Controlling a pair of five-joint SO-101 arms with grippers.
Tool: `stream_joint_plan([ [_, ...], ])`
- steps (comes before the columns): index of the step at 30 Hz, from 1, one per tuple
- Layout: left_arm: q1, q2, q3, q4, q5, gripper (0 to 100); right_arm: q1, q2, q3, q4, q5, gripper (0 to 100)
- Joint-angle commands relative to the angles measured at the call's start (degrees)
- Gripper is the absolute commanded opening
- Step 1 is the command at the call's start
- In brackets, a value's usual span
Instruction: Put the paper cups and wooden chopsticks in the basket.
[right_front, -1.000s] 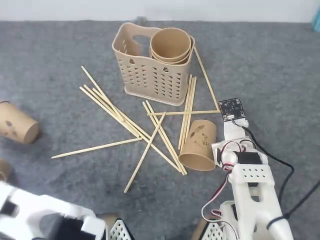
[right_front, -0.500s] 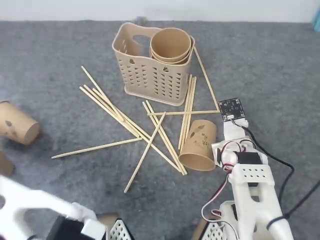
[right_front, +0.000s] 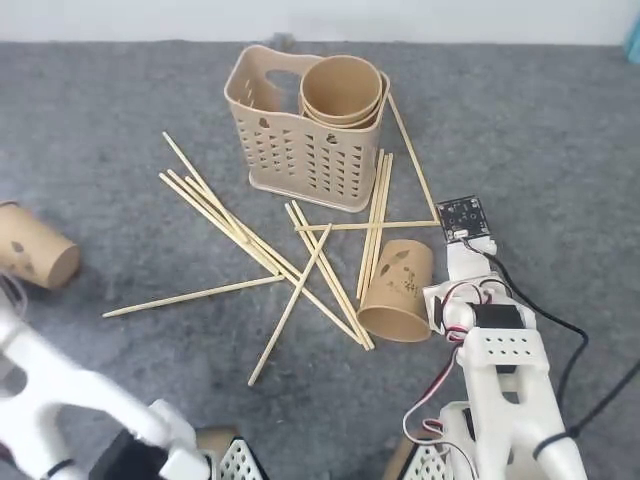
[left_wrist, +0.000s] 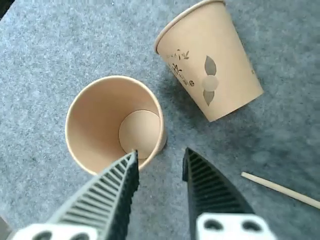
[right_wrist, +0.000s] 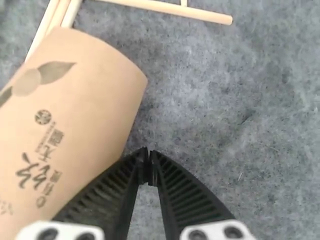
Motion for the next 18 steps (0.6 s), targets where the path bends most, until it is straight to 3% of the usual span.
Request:
stream_joint_plan([
  [1,0.62,4.13,0.57,-4.57,-0.62,14,-0.04,-1.54,-0.26,-0.66,0.79,0.8],
  [12,0.53,23.82,-9.80,-5.01,-0.62,13,-0.04,-1.45,-0.26,-0.75,0.79,0.8],
  [16,0.62,24.26,-9.89,-5.01,-0.62,1,-0.13,-1.36,-0.26,-0.84,0.79,0.8],
  [18,0.70,23.65,-10.15,-4.04,-0.62,1,-0.22,-1.36,-0.26,-0.84,0.79,0.8],
])
